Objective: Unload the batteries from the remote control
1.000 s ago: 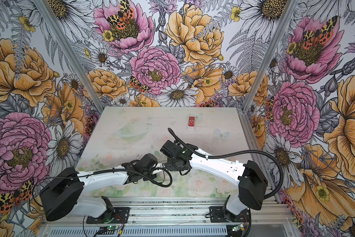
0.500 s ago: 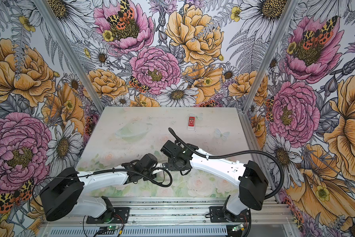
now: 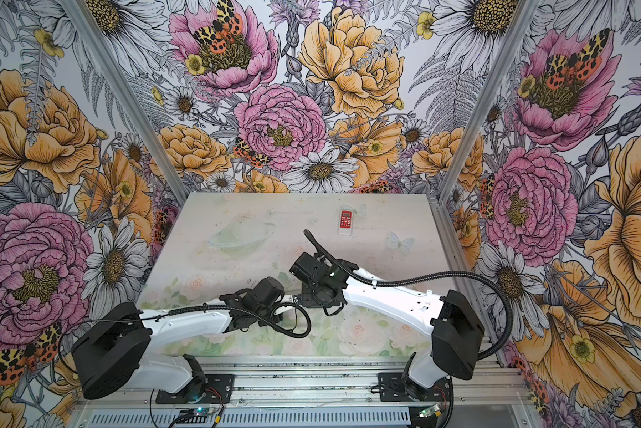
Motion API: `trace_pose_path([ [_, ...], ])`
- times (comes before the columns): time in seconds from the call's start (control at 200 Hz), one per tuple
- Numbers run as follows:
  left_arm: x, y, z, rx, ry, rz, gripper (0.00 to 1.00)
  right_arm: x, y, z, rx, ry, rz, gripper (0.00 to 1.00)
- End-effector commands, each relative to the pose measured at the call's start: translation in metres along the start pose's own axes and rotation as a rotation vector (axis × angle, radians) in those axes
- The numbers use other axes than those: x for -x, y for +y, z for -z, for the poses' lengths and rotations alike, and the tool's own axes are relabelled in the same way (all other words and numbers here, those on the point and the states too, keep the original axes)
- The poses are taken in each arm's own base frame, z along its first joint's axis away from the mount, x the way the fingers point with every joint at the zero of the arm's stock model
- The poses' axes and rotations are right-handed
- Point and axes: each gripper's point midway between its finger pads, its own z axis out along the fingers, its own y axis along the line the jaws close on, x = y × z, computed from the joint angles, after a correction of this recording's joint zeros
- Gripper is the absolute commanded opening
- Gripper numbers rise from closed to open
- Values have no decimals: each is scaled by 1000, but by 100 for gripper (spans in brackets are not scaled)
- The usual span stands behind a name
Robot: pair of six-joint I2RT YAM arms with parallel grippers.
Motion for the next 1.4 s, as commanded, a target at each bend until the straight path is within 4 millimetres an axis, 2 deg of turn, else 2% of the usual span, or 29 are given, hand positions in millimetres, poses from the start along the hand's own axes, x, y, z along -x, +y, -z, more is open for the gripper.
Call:
trace_pose_path([
  [0.0,10,3,5,13,-47,16,18,5,8,-1,24,-15,-16,0],
  [0.345,9,5,5,21,-48,18,18,-5,0,-5,7,8,-37,0],
  [1.396,8,5,6,20,-42,16,18,-13,-25,-2,-69,16,-41,0],
])
